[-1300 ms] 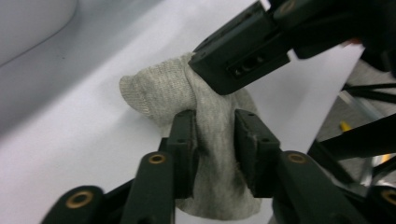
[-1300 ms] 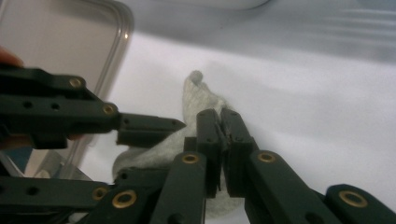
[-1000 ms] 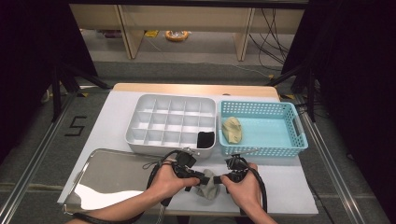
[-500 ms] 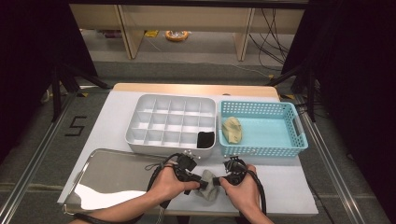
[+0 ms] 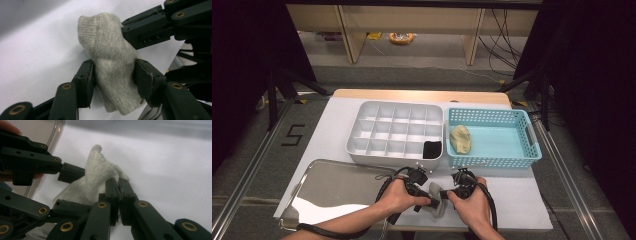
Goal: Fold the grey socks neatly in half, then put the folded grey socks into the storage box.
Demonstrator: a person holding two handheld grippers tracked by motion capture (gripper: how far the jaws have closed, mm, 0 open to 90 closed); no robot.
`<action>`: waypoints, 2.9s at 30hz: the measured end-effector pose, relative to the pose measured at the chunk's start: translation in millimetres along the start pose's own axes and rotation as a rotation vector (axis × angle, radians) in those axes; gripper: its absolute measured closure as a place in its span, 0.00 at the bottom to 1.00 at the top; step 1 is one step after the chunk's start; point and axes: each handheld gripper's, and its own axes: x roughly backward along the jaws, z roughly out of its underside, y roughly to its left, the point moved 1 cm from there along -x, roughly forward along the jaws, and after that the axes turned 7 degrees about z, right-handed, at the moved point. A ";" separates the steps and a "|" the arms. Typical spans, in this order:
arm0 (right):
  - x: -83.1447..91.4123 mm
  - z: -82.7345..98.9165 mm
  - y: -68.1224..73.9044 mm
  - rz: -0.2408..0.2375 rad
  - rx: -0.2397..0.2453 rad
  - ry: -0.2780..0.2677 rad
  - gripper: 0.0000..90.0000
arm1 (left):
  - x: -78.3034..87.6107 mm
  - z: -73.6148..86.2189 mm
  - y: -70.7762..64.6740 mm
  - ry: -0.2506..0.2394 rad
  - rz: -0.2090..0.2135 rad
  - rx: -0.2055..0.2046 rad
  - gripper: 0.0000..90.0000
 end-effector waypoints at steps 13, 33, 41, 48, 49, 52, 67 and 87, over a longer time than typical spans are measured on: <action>7.3 -0.8 1.3 -0.025 -0.056 0.014 0.89 | -1.1 0.8 -4.2 -0.003 -0.013 -0.087 0.79; 39.4 8.0 -44.0 0.035 -0.073 -0.131 0.72 | 32.1 7.1 -0.3 -0.127 0.004 -0.125 0.83; 36.6 8.8 -41.3 0.029 -0.059 -0.142 0.71 | 52.2 7.8 5.7 -0.186 0.005 -0.110 0.83; 39.5 11.0 -44.6 0.041 -0.076 -0.152 0.71 | 63.2 8.4 8.9 -0.219 -0.003 -0.097 0.83; 39.5 11.0 -44.6 0.041 -0.076 -0.152 0.71 | 63.8 8.4 8.9 -0.225 -0.002 -0.091 0.83; 41.4 11.5 -45.9 0.029 -0.078 -0.152 0.71 | 68.6 7.7 9.9 -0.237 -0.009 -0.095 0.83; 39.6 9.6 -46.0 0.031 -0.072 -0.147 0.70 | 93.2 -8.5 16.4 -0.321 -0.038 -0.077 0.83; 38.9 11.5 -43.3 0.018 -0.055 -0.154 0.68 | 133.9 -38.0 35.8 -0.443 -0.150 -0.058 0.83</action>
